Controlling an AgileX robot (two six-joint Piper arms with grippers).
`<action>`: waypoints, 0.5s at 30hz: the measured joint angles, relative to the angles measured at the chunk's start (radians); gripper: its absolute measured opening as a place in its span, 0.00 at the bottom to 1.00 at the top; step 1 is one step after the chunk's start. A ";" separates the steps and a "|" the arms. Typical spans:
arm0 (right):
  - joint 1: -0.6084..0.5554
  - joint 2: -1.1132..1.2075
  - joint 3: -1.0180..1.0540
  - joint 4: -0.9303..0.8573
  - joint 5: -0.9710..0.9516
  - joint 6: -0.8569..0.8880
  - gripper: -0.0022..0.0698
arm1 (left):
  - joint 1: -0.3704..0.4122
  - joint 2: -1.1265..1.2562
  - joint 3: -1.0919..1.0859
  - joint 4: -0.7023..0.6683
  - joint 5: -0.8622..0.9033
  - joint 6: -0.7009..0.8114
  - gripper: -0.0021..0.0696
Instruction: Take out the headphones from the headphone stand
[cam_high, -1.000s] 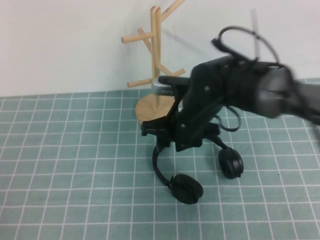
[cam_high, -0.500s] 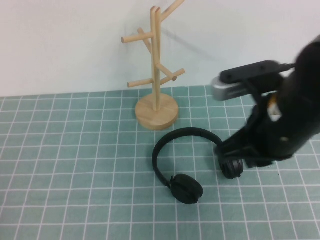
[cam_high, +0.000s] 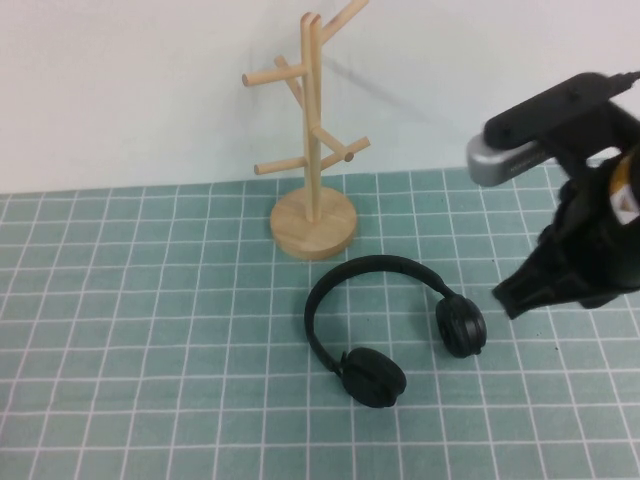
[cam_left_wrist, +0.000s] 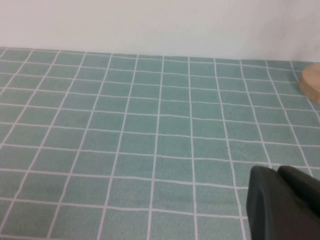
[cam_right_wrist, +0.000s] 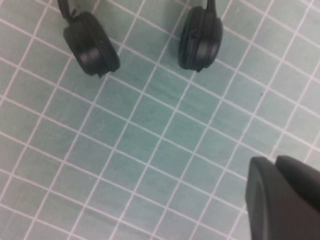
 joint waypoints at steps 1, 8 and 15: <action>-0.008 -0.016 0.005 0.000 0.000 -0.009 0.02 | 0.000 0.000 0.000 0.000 0.000 0.000 0.02; -0.172 -0.319 0.279 0.026 -0.358 -0.135 0.02 | 0.000 0.000 0.000 0.000 0.000 0.000 0.02; -0.458 -0.715 0.764 0.040 -0.781 -0.164 0.02 | 0.000 0.000 0.000 0.000 0.000 0.000 0.02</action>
